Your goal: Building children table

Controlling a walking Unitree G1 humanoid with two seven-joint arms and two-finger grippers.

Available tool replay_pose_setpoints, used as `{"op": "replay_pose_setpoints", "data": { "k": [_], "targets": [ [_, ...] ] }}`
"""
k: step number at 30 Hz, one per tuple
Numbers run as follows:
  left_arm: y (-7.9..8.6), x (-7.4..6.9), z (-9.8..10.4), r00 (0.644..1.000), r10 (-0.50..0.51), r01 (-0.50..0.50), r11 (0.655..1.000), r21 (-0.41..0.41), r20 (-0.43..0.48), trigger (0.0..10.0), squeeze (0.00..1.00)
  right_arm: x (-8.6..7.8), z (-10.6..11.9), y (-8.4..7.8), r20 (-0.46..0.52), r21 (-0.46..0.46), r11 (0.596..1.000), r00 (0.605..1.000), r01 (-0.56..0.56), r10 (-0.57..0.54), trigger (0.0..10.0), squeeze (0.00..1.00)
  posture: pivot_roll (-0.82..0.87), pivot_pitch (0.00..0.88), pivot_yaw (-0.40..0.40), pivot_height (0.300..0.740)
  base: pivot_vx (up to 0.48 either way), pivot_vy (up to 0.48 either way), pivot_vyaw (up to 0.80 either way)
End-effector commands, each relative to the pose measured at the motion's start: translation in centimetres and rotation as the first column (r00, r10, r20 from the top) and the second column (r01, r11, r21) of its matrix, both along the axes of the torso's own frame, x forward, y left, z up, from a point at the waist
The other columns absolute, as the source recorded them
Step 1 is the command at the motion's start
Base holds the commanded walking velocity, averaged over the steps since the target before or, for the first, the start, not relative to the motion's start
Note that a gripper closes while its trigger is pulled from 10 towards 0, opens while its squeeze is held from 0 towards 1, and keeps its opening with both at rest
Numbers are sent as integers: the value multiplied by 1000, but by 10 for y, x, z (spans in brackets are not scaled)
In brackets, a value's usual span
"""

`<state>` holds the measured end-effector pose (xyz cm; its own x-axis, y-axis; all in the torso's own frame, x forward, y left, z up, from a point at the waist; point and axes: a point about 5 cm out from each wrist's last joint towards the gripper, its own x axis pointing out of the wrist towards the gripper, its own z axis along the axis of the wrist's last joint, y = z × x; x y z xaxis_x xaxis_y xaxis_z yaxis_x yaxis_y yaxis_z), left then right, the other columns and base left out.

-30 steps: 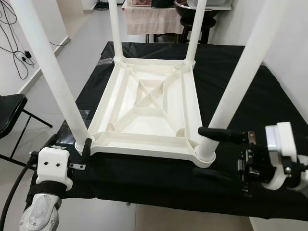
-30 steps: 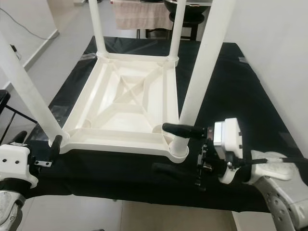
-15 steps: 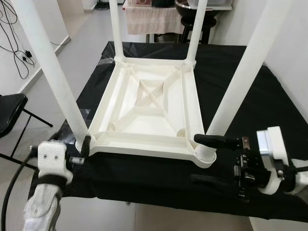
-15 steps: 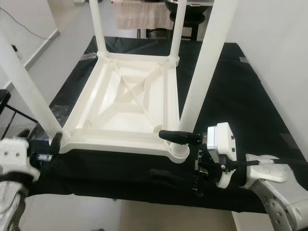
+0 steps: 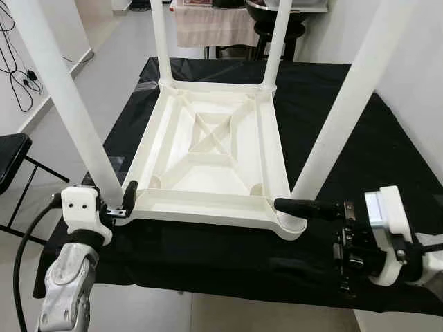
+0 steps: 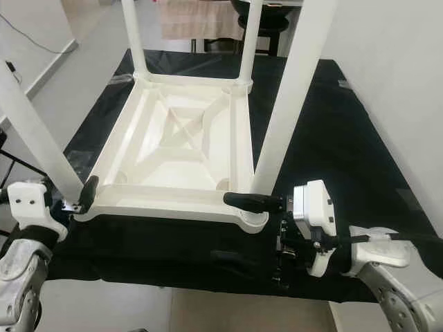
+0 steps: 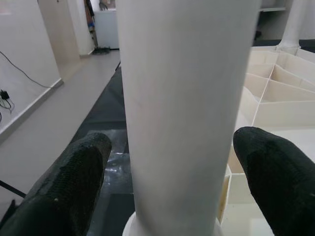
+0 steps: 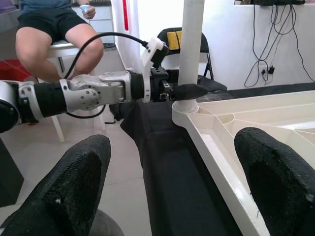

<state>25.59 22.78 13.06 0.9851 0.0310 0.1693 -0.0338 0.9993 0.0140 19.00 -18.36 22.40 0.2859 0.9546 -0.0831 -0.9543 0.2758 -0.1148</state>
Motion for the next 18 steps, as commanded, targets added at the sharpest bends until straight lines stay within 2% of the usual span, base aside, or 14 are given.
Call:
{"op": "replay_pose_setpoints", "data": {
  "k": [1,6,11,12,13,14,15,18],
  "targets": [
    [3,-1,-3,1000,-1,1,1000,-2,-5,10000,0,-3,1,0,-10,-13,1000,1000,-8,8,10000,0,-28,105,-42,740,0,0,0],
    [1,-3,-14,999,-12,11,1000,-18,-30,10000,0,-5,5,-13,-1,-38,998,999,52,-52,10000,0,-49,108,-36,740,0,0,0],
    [1,0,-16,999,-19,18,1000,-22,-33,9922,0,-7,11,-24,21,-50,993,994,104,-103,10000,0,-59,105,-35,740,0,0,0],
    [1,2,-16,999,-22,22,999,-26,-29,4000,0,-8,14,-27,29,-53,991,992,123,-122,10000,0,-61,105,-34,740,0,0,0],
    [1,3,-16,999,-25,24,999,-30,-26,2431,0,-8,16,-31,38,-55,988,989,143,-141,10000,0,-67,104,-32,740,0,0,0],
    [1,3,-16,999,-25,24,999,-30,-26,2431,0,-8,16,-31,38,-55,988,989,143,-141,10000,0,-67,104,-32,740,0,0,0],
    [1,4,-16,999,-28,27,999,-33,-24,0,0,-9,19,-36,51,-57,985,985,165,-163,10000,0,-67,104,-32,740,0,0,0],
    [1,6,-17,999,-34,34,999,-37,-21,0,0,-11,25,-42,68,-53,979,979,198,-194,10000,0,-74,104,-28,740,0,0,0]
  ]
}}
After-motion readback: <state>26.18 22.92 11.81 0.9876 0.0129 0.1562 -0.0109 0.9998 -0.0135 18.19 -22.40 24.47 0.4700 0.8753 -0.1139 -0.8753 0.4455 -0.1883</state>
